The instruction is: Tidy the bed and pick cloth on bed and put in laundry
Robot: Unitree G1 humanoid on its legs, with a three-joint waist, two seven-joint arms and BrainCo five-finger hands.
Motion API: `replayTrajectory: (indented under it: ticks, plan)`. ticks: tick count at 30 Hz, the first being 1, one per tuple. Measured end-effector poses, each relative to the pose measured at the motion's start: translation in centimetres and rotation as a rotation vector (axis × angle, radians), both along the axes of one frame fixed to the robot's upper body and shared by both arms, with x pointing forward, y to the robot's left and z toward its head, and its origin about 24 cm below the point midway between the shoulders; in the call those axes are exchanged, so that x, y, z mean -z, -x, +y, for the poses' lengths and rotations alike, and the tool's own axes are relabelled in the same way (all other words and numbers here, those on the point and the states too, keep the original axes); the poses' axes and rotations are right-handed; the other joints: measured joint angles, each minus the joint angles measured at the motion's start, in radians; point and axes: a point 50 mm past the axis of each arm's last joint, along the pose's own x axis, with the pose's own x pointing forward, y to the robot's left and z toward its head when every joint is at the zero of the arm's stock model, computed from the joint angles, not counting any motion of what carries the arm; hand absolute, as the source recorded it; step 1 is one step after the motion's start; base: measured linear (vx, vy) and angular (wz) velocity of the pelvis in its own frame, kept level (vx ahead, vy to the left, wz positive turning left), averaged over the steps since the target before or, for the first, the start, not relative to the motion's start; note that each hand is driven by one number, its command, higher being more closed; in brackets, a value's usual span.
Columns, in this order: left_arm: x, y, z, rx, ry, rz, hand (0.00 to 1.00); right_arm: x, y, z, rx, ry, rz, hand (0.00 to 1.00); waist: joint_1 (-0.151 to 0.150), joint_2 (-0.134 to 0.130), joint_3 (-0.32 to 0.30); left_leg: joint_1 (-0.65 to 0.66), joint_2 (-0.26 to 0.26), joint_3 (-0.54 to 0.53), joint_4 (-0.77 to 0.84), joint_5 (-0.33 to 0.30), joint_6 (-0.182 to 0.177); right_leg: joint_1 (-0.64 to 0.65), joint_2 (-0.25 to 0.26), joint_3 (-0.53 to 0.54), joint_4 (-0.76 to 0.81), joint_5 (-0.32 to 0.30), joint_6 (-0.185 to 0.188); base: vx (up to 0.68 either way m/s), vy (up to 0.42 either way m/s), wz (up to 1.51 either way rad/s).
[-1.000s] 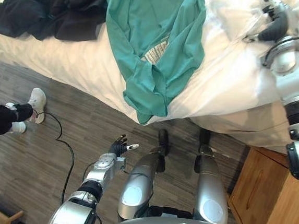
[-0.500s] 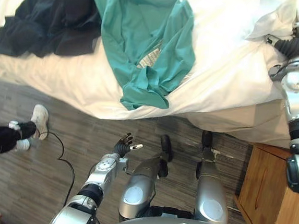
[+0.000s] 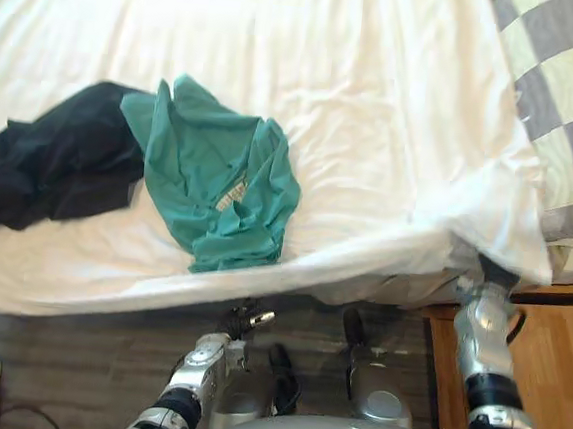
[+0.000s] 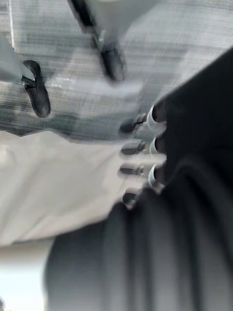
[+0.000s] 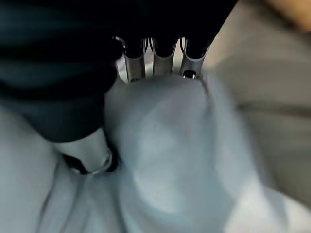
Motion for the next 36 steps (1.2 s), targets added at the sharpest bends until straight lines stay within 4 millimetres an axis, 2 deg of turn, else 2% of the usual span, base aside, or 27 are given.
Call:
replayTrajectory:
  ticks: [1,2,4,5,6,9,12,16,17,20,21,23,25,26,28,31,34,36]
  plan:
    - [0.3,0.7,0.1,-0.005,-0.002,0.019,0.0,2.2,2.3,0.1,0.054,-0.049,0.09,0.0,-0.003,0.004,-0.015,0.013,0.0,0.003,-0.009,-0.004,-0.007,0.007,0.0,0.005,0.0,-0.005,-0.001,0.02,-0.003,-0.28]
    - [0.4,1.0,0.1,-0.007,-0.002,0.028,0.0,3.1,3.4,0.0,0.078,-0.06,0.136,0.0,-0.005,0.007,-0.022,0.02,0.0,0.004,-0.016,-0.005,-0.008,0.011,0.001,0.005,0.0,-0.007,-0.002,0.04,-0.018,-0.09]
    - [1.0,2.0,0.0,-0.03,0.004,0.071,0.0,6.2,8.8,-0.3,0.206,-0.108,0.323,0.0,-0.009,0.019,-0.043,0.044,0.0,0.005,-0.036,-0.008,-0.013,0.026,0.005,0.004,0.0,-0.016,-0.005,0.06,-0.033,-0.03]
    - [1.0,2.2,0.0,-0.034,0.003,0.074,0.0,6.6,9.9,-0.3,0.241,-0.121,0.354,0.0,-0.013,0.021,-0.049,0.046,0.0,0.005,-0.04,-0.008,-0.014,0.026,0.007,0.004,0.0,-0.018,-0.005,0.05,-0.033,-0.13]
    - [1.3,3.1,0.2,-0.05,-0.003,0.104,0.0,7.3,11.8,-0.5,0.31,-0.141,0.41,0.0,-0.025,0.023,-0.057,0.059,0.001,0.016,-0.053,-0.006,-0.017,0.029,0.011,0.01,0.0,-0.02,-0.006,0.04,-0.033,-0.2]
    - [1.8,4.1,0.4,-0.05,-0.013,0.155,0.0,7.8,14.6,-1.0,0.424,-0.14,0.483,0.0,-0.026,0.017,-0.075,0.077,0.003,0.028,-0.069,-0.003,-0.02,0.033,0.021,0.023,0.0,-0.023,-0.009,0.04,-0.036,-0.16]
    - [1.9,4.4,0.6,-0.049,-0.026,0.167,0.0,7.9,16.4,-1.5,0.529,-0.129,0.535,0.0,-0.025,0.004,-0.092,0.097,0.006,0.03,-0.085,0.005,-0.022,0.04,0.029,0.023,0.0,-0.028,-0.015,0.05,-0.051,-0.04]
    - [2.2,5.6,1.1,-0.064,-0.034,0.21,0.0,7.7,17.8,-2.5,0.687,-0.138,0.548,0.0,-0.023,-0.006,-0.111,0.116,0.01,0.027,-0.099,0.007,-0.025,0.059,0.033,0.013,-0.001,-0.04,-0.016,0.04,-0.051,0.04]
    - [2.3,6.0,1.3,-0.064,-0.042,0.221,0.0,7.5,18.1,-3.1,0.727,-0.133,0.535,1.0,-0.023,-0.006,-0.115,0.121,0.01,0.026,-0.101,0.007,-0.025,0.064,0.032,0.01,-0.001,-0.043,-0.016,0.03,-0.047,0.07]
    - [2.4,7.2,2.1,-0.089,-0.05,0.246,0.0,6.0,16.6,-4.9,0.721,-0.111,0.39,1.0,-0.022,-0.009,-0.117,0.136,0.009,0.025,-0.103,0.006,-0.026,0.079,0.032,0.008,0.001,-0.048,-0.015,0.01,-0.035,0.02]
    - [2.4,7.6,2.7,-0.088,-0.06,0.254,0.0,4.9,15.1,-6.0,0.654,-0.086,0.29,1.0,-0.022,-0.013,-0.117,0.138,0.008,0.025,-0.103,0.006,-0.027,0.08,0.031,0.008,0.003,-0.049,-0.016,-0.02,-0.047,0.0]
    - [2.3,8.0,3.4,-0.098,-0.074,0.259,0.0,2.3,12.4,-7.7,0.509,-0.016,0.111,1.0,-0.022,-0.018,-0.119,0.138,0.007,0.025,-0.102,0.005,-0.027,0.079,0.031,0.009,0.005,-0.05,-0.016,-0.03,-0.06,-0.01]
    - [2.2,8.2,4.1,-0.105,-0.086,0.256,0.0,-1.9,8.4,-9.0,0.289,0.064,-0.123,1.0,-0.022,-0.024,-0.123,0.138,0.009,0.025,-0.099,0.005,-0.028,0.075,0.033,0.008,0.014,-0.056,-0.017,-0.04,-0.077,-0.01]
    - [2.2,8.3,4.2,-0.106,-0.088,0.257,0.0,-2.8,7.6,-9.1,0.247,0.07,-0.175,1.0,-0.021,-0.025,-0.123,0.138,0.009,0.025,-0.099,0.005,-0.028,0.075,0.033,0.008,0.016,-0.056,-0.018,-0.03,-0.066,0.0]
    - [2.3,8.8,4.3,-0.109,-0.086,0.278,0.0,-5.6,4.3,-8.8,0.115,0.047,-0.372,1.0,-0.022,-0.025,-0.124,0.138,0.01,0.024,-0.098,0.005,-0.027,0.075,0.034,0.008,0.017,-0.056,-0.018,-0.03,-0.062,0.0]
    - [2.3,9.2,4.3,-0.113,-0.084,0.287,0.0,-7.3,1.7,-7.8,0.036,-0.03,-0.52,1.0,-0.019,-0.021,-0.121,0.145,0.01,0.019,-0.095,0.006,-0.027,0.085,0.032,0.003,0.018,-0.057,-0.017,-0.02,-0.054,0.04]
    - [2.4,9.5,4.2,-0.12,-0.082,0.293,0.0,-8.5,-0.3,-6.8,-0.026,-0.068,-0.584,1.0,-0.015,-0.013,-0.111,0.144,0.009,0.017,-0.088,0.005,-0.027,0.086,0.029,0.001,0.025,-0.058,-0.016,-0.02,-0.042,0.04]
    - [2.2,8.8,4.2,-0.121,-0.08,0.261,0.0,-10.5,-2.9,-6.0,-0.054,-0.127,-0.697,1.0,-0.009,-0.004,-0.054,0.119,0.008,0.003,-0.039,-0.012,-0.019,0.068,0.021,0.001,0.062,-0.07,-0.012,-0.05,-0.038,0.07]
